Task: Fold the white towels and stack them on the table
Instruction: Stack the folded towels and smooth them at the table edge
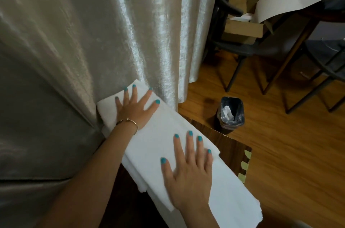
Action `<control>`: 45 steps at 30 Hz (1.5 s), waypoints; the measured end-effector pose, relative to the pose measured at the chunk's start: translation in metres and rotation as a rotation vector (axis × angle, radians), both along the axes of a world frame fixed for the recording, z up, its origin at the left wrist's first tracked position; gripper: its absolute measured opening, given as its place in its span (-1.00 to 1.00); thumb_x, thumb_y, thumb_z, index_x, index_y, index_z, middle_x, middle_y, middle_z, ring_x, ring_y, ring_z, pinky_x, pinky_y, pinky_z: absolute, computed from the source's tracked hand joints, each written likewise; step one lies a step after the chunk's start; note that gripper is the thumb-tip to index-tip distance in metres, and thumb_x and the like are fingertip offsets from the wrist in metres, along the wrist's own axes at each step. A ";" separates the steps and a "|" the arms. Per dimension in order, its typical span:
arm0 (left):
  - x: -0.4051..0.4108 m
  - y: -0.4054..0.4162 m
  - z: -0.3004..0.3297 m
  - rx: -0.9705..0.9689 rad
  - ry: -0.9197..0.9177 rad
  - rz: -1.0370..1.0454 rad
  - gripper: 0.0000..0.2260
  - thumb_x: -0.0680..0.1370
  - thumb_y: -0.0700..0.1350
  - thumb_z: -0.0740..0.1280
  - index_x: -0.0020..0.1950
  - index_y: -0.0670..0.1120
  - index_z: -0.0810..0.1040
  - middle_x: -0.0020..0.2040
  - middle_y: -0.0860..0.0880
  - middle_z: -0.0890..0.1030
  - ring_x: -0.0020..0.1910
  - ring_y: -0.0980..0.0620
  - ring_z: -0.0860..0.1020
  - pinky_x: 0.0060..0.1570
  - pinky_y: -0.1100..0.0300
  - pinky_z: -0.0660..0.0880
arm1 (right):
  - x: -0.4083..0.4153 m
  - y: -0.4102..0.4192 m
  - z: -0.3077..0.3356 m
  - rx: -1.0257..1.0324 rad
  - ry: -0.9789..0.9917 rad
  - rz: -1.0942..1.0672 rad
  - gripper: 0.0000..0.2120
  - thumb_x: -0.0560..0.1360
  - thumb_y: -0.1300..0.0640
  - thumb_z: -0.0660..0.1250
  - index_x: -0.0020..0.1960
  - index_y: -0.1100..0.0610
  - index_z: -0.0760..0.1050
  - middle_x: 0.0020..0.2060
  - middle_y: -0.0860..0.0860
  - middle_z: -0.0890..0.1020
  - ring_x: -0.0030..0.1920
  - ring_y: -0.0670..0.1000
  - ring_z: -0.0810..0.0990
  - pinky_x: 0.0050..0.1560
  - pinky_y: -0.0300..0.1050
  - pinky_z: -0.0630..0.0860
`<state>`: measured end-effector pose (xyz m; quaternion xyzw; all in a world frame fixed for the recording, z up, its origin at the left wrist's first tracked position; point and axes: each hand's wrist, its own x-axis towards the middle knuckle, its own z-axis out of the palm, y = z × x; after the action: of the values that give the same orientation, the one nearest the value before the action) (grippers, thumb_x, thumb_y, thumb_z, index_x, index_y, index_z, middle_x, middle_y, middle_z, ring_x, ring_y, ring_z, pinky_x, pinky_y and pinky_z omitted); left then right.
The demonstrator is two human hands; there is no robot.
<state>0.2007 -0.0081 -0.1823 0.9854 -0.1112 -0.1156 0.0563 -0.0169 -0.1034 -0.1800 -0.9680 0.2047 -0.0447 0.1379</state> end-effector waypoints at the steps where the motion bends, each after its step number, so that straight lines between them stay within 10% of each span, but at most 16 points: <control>1: 0.006 0.000 -0.005 0.005 0.052 -0.015 -0.41 0.46 0.46 -0.17 0.49 0.37 -0.06 0.60 0.01 -0.13 0.57 -0.11 -0.16 0.48 -0.20 -0.20 | 0.003 -0.002 -0.005 0.008 0.021 -0.012 -0.39 0.55 -0.31 0.00 0.54 -0.13 0.09 0.56 0.01 0.13 0.56 0.12 -0.01 0.50 0.12 -0.16; 18: -0.010 0.014 -0.001 0.067 0.039 0.068 -0.43 0.52 0.38 -0.14 0.51 0.32 -0.20 0.60 0.02 -0.16 0.58 -0.02 -0.15 0.51 -0.11 -0.20 | 0.011 -0.008 -0.020 0.019 0.020 0.006 -0.36 0.43 -0.30 0.17 0.46 -0.10 0.32 0.48 0.04 0.32 0.52 0.16 0.07 0.48 0.15 -0.15; 24: -0.076 -0.024 0.046 0.006 0.206 0.218 -0.47 0.62 0.21 -0.09 0.57 0.14 -0.12 0.60 -0.10 -0.13 0.57 -0.12 -0.11 0.47 -0.26 -0.05 | 0.004 -0.014 -0.003 0.057 0.111 0.085 -0.36 0.55 -0.30 -0.01 0.54 -0.04 0.14 0.53 0.09 0.19 0.53 0.18 0.02 0.47 0.22 -0.12; 29: -0.185 -0.035 0.052 -0.085 0.263 0.083 -0.50 0.63 0.08 -0.02 0.56 0.13 -0.07 0.59 -0.11 -0.18 0.57 -0.09 -0.20 0.51 -0.09 -0.15 | -0.005 -0.035 0.022 0.037 0.381 0.315 -0.29 0.59 -0.20 -0.12 0.50 0.04 -0.46 0.49 0.09 -0.44 0.45 0.16 -0.53 0.46 0.21 -0.40; 38: -0.233 -0.016 0.061 -0.108 0.302 0.090 -0.51 0.65 0.04 -0.02 0.56 0.16 -0.09 0.59 -0.10 -0.23 0.56 -0.07 -0.24 0.54 -0.02 -0.10 | -0.061 -0.016 0.040 0.098 0.417 0.142 -0.05 0.40 -0.48 0.09 0.48 -0.18 -0.44 0.43 0.09 -0.56 0.44 0.25 -0.53 0.38 0.45 -0.30; 45: -0.231 -0.035 0.065 -0.321 0.330 0.371 -0.26 0.47 0.37 0.19 0.51 0.32 -0.16 0.52 -0.12 -0.44 0.45 -0.31 -0.45 0.41 -0.40 -0.04 | -0.094 -0.027 0.013 0.144 0.392 0.085 0.32 0.11 -0.54 0.36 0.40 -0.22 -0.59 0.47 0.13 -0.47 0.49 0.30 -0.39 0.38 0.47 -0.20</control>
<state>-0.0303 -0.0428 -0.1172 0.9352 0.0647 -0.2432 0.2490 -0.1113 -0.1309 -0.1673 -0.9536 0.1891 0.1653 0.1659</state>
